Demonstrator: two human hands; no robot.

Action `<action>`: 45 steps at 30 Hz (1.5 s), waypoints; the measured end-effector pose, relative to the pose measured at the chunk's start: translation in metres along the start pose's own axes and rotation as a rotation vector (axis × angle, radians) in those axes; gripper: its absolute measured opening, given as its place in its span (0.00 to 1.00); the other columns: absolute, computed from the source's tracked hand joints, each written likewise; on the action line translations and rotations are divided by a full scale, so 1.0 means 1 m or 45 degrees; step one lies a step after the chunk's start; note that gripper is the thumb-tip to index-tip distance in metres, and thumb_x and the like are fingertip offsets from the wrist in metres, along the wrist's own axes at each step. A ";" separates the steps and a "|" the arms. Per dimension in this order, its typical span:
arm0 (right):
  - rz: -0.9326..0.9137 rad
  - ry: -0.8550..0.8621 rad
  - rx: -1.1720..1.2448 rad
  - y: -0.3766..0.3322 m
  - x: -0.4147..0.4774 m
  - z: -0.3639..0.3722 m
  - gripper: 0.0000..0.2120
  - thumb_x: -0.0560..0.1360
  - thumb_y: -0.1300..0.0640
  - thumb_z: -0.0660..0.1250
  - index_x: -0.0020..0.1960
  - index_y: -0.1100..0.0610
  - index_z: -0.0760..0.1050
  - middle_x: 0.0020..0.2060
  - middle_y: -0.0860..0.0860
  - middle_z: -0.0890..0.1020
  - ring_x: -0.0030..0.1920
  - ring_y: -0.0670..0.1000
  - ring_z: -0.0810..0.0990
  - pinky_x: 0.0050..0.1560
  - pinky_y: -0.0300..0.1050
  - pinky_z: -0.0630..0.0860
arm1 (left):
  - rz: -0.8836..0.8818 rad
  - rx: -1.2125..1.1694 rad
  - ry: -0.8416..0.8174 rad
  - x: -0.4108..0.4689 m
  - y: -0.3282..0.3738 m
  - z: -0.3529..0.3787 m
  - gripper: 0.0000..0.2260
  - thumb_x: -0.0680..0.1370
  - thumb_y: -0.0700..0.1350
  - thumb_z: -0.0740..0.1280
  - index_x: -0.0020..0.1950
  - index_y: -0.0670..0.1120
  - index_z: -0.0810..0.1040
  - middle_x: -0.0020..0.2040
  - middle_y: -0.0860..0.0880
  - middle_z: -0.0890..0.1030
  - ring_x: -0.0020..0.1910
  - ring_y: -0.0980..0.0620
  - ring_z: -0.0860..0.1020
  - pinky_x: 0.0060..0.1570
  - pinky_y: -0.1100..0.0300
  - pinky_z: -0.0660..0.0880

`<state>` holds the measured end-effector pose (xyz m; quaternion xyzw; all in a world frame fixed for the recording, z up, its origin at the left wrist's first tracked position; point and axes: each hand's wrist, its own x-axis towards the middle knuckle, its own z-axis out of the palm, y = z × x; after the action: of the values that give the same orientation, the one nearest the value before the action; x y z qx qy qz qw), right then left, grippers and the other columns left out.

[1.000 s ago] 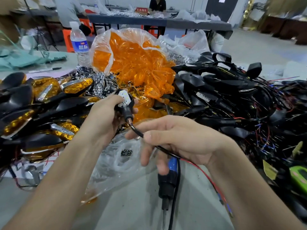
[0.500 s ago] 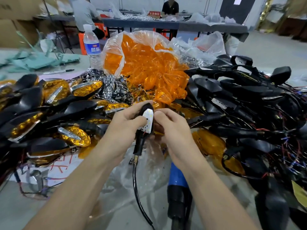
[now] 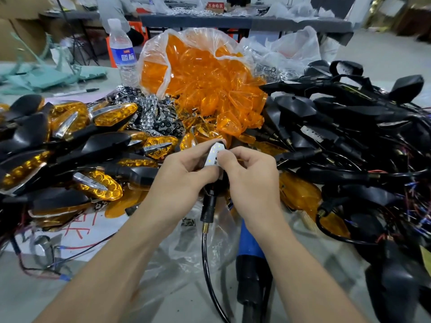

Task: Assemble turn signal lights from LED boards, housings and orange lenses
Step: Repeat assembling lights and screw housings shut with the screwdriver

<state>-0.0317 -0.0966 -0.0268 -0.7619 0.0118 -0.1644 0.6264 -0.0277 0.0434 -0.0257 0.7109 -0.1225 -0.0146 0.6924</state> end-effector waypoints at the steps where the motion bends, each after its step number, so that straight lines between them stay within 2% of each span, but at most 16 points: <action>1: -0.005 0.000 0.005 0.000 0.000 0.000 0.10 0.76 0.51 0.69 0.39 0.53 0.85 0.29 0.48 0.81 0.33 0.49 0.78 0.38 0.55 0.79 | -0.019 -0.019 0.014 -0.001 0.000 0.001 0.20 0.80 0.39 0.69 0.70 0.53 0.81 0.57 0.52 0.87 0.58 0.51 0.85 0.54 0.56 0.82; 3: -0.020 -0.002 0.025 0.000 0.000 0.000 0.10 0.77 0.54 0.70 0.39 0.53 0.85 0.31 0.51 0.83 0.36 0.55 0.81 0.40 0.58 0.81 | -0.056 -0.055 0.053 -0.001 0.001 0.003 0.18 0.80 0.42 0.69 0.68 0.52 0.82 0.56 0.50 0.88 0.57 0.49 0.85 0.58 0.48 0.82; 5: -0.051 0.002 0.030 -0.001 -0.002 0.000 0.09 0.76 0.55 0.70 0.39 0.53 0.85 0.31 0.51 0.84 0.34 0.53 0.81 0.37 0.54 0.80 | -0.061 -0.064 0.091 -0.001 0.002 0.004 0.15 0.82 0.39 0.67 0.66 0.50 0.84 0.55 0.50 0.88 0.57 0.48 0.85 0.60 0.44 0.81; 7: -0.071 0.012 0.030 -0.001 -0.005 0.001 0.08 0.76 0.56 0.71 0.39 0.53 0.86 0.31 0.51 0.84 0.32 0.48 0.78 0.35 0.49 0.76 | -0.051 -0.061 0.106 0.000 0.002 0.004 0.15 0.82 0.35 0.66 0.63 0.49 0.85 0.55 0.50 0.88 0.57 0.50 0.85 0.57 0.49 0.82; 10: -0.088 0.019 0.056 -0.001 -0.006 0.001 0.08 0.76 0.56 0.72 0.39 0.52 0.86 0.32 0.52 0.84 0.34 0.54 0.81 0.36 0.50 0.77 | -0.038 -0.099 0.113 -0.001 0.004 0.004 0.16 0.80 0.33 0.66 0.56 0.50 0.88 0.52 0.50 0.88 0.56 0.54 0.85 0.52 0.62 0.81; 17: -0.113 0.039 0.083 -0.004 -0.009 0.002 0.06 0.74 0.53 0.73 0.40 0.52 0.85 0.32 0.54 0.84 0.38 0.60 0.83 0.40 0.61 0.80 | -0.054 -0.179 0.037 -0.002 0.006 0.003 0.13 0.73 0.41 0.67 0.51 0.52 0.89 0.50 0.47 0.88 0.55 0.50 0.84 0.56 0.54 0.80; 21: -0.119 -0.022 0.024 -0.006 -0.008 0.002 0.09 0.76 0.49 0.72 0.42 0.53 0.85 0.34 0.56 0.84 0.40 0.60 0.82 0.40 0.60 0.80 | -0.060 -0.233 0.081 0.000 0.009 0.000 0.13 0.77 0.35 0.67 0.49 0.48 0.89 0.46 0.46 0.87 0.47 0.51 0.85 0.43 0.58 0.83; 24: -0.131 0.010 -0.092 -0.009 -0.007 0.002 0.23 0.76 0.39 0.67 0.43 0.60 0.83 0.33 0.59 0.82 0.37 0.61 0.79 0.36 0.59 0.77 | -0.103 -0.284 0.223 0.004 0.012 -0.005 0.15 0.79 0.32 0.65 0.48 0.46 0.89 0.43 0.45 0.87 0.40 0.50 0.84 0.37 0.56 0.82; 28: -0.129 -0.005 -0.145 -0.020 0.010 0.008 0.11 0.75 0.45 0.67 0.45 0.51 0.83 0.34 0.56 0.84 0.38 0.61 0.82 0.40 0.62 0.81 | -0.213 -0.452 0.383 0.010 0.014 -0.019 0.17 0.78 0.31 0.62 0.44 0.46 0.89 0.42 0.43 0.86 0.35 0.45 0.84 0.33 0.55 0.81; 31: -0.161 -0.126 -0.322 -0.028 0.037 0.026 0.07 0.74 0.49 0.68 0.44 0.51 0.83 0.34 0.55 0.84 0.38 0.57 0.83 0.43 0.55 0.82 | -0.237 -0.527 0.482 0.014 0.014 -0.027 0.17 0.77 0.31 0.62 0.41 0.45 0.89 0.37 0.44 0.84 0.29 0.46 0.83 0.29 0.56 0.80; 33: -0.191 -0.215 -0.458 -0.030 0.059 0.043 0.09 0.74 0.53 0.68 0.39 0.53 0.84 0.32 0.51 0.84 0.31 0.51 0.81 0.35 0.43 0.80 | -0.242 -0.548 0.543 0.017 0.012 -0.032 0.15 0.78 0.32 0.63 0.43 0.43 0.89 0.35 0.43 0.84 0.28 0.46 0.82 0.29 0.55 0.81; 35: -0.210 -0.269 -0.565 -0.030 0.083 0.062 0.11 0.75 0.56 0.66 0.38 0.52 0.86 0.30 0.48 0.84 0.25 0.45 0.77 0.28 0.41 0.75 | -0.233 -0.544 0.582 0.019 0.011 -0.036 0.12 0.79 0.32 0.64 0.45 0.41 0.87 0.35 0.41 0.84 0.29 0.44 0.82 0.28 0.54 0.81; 37: -0.242 -0.308 -0.691 -0.029 0.106 0.080 0.13 0.76 0.59 0.65 0.44 0.50 0.88 0.38 0.46 0.88 0.31 0.45 0.80 0.32 0.40 0.76 | -0.218 -0.527 0.608 0.021 0.008 -0.038 0.14 0.79 0.31 0.64 0.44 0.43 0.88 0.35 0.41 0.84 0.30 0.42 0.83 0.28 0.54 0.80; 39: -0.300 -0.393 -0.827 -0.028 0.127 0.100 0.15 0.78 0.63 0.64 0.55 0.51 0.87 0.53 0.52 0.88 0.47 0.52 0.84 0.45 0.40 0.81 | -0.183 -0.459 0.631 0.022 0.006 -0.039 0.19 0.79 0.31 0.65 0.41 0.49 0.90 0.36 0.43 0.85 0.32 0.41 0.83 0.29 0.55 0.79; 42: -0.390 -0.683 -1.237 -0.026 0.151 0.131 0.23 0.79 0.64 0.64 0.73 0.52 0.75 0.70 0.56 0.79 0.61 0.60 0.80 0.61 0.56 0.79 | -0.133 -0.335 0.695 0.022 0.003 -0.042 0.18 0.79 0.32 0.67 0.43 0.52 0.90 0.38 0.43 0.86 0.35 0.39 0.83 0.35 0.50 0.82; 45: -0.384 -0.841 -1.444 -0.022 0.157 0.147 0.22 0.80 0.59 0.68 0.73 0.54 0.74 0.70 0.55 0.78 0.63 0.60 0.80 0.63 0.57 0.78 | -0.128 -0.272 0.713 0.022 0.000 -0.043 0.15 0.78 0.32 0.67 0.48 0.49 0.90 0.41 0.42 0.87 0.36 0.39 0.84 0.38 0.45 0.84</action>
<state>0.1516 0.0128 0.0071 -0.9765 -0.2024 0.0232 0.0700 0.0015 0.0817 -0.0202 0.6157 0.1109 0.1349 0.7684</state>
